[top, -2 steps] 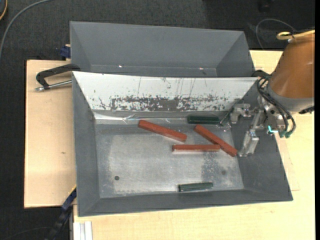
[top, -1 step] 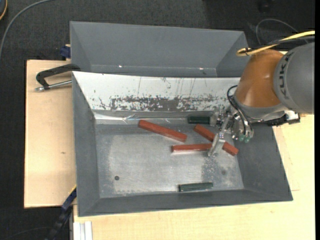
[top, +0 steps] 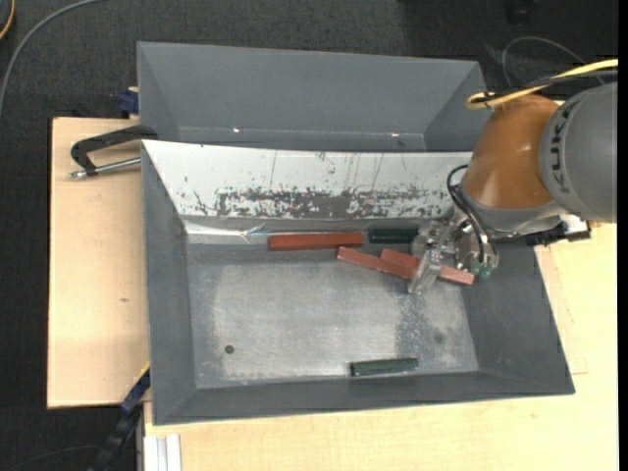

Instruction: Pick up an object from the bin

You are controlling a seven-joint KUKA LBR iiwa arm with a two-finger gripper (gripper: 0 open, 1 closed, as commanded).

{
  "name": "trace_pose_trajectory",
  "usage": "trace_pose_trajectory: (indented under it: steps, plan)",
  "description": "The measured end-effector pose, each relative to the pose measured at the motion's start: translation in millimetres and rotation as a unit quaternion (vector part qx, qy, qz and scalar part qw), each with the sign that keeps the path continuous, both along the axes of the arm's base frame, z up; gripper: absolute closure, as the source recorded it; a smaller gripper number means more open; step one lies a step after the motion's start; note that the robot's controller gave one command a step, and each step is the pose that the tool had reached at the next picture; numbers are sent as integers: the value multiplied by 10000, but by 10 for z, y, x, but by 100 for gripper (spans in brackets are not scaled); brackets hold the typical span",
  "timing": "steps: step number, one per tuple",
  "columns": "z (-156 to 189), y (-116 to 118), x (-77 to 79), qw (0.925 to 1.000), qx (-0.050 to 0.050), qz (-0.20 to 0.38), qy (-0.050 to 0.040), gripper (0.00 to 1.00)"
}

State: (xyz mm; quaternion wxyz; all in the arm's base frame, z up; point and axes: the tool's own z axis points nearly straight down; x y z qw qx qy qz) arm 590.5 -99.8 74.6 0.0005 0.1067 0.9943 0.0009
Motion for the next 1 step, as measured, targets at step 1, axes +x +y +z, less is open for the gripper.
trace_pose_trajectory:
  steps: [1]
  plan:
    - [1522,-5,-169,9943,-22,1069,-52,100]
